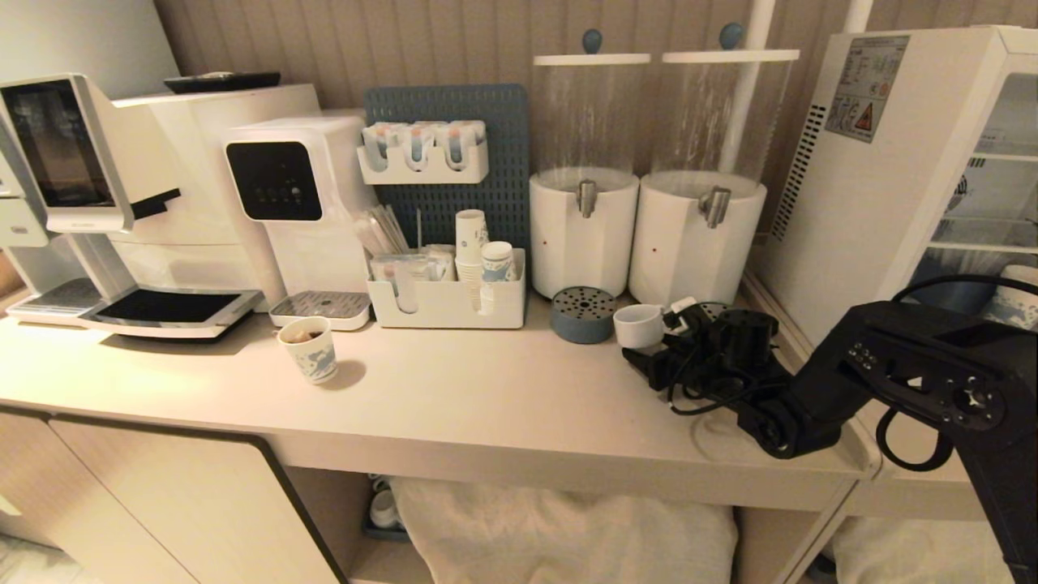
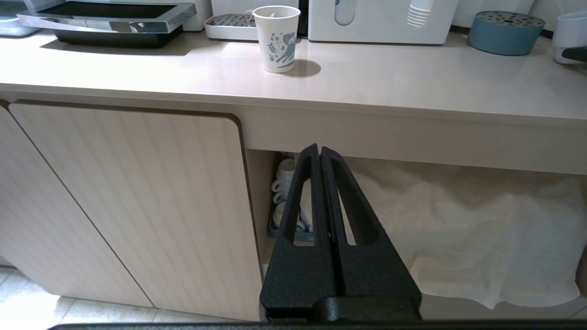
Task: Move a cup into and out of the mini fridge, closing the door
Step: Put the ceramic cup in the freezer
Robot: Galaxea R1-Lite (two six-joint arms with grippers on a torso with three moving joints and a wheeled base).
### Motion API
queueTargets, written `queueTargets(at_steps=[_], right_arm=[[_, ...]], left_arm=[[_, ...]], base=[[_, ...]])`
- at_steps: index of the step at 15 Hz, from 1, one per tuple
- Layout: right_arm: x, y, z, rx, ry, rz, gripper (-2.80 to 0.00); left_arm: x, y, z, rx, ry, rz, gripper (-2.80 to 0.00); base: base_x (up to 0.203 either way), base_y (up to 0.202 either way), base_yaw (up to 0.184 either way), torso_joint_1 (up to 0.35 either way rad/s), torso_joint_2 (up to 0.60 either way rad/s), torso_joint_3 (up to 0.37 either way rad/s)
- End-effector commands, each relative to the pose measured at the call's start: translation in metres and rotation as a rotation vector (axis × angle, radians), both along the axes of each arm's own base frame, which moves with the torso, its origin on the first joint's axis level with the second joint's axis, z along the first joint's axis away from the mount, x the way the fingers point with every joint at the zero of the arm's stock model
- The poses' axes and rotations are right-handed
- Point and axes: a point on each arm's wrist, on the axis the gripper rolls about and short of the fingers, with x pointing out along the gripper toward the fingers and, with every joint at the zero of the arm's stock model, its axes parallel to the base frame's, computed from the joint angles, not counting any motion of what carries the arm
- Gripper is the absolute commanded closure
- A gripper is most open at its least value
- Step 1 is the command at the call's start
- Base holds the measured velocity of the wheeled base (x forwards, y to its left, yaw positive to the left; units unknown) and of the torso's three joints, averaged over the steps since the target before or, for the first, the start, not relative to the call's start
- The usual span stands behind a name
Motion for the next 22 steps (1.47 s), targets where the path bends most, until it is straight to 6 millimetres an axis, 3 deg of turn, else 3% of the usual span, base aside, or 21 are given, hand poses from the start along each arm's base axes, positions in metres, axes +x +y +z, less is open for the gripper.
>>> queueTargets(at_steps=[1, 10, 16, 17, 22], right_arm=[[-0.001, -0.001, 0.002, 0.001, -0.006, 0.001, 0.0], [-0.002, 0.0, -0.006, -0.005, 0.007, -0.002, 0.0], [-0.005, 0.003, -0.01, -0.049, 0.016, -0.096, 0.0], [-0.005, 0.003, -0.011, -0.056, 0.018, -0.096, -2.8], [-0.005, 0.003, -0.011, -0.05, 0.008, -0.091, -2.8]], left_arm=[[0.0, 0.0, 0.0, -0.001, -0.001, 0.0, 0.0], [0.0, 0.0, 0.0, -0.001, -0.001, 0.0, 0.0], [0.0, 0.0, 0.0, 0.001, -0.003, -0.001, 0.0], [0.0, 0.0, 0.0, 0.001, -0.001, -0.001, 0.0], [0.0, 0.0, 0.0, -0.001, -0.001, -0.001, 0.0]], base=[[0.0, 0.0, 0.0, 0.0, 0.0, 0.0], [0.0, 0.0, 0.0, 0.0, 0.0, 0.0], [0.0, 0.0, 0.0, 0.0, 0.0, 0.0], [0.0, 0.0, 0.0, 0.0, 0.0, 0.0], [0.0, 0.0, 0.0, 0.0, 0.0, 0.0]])
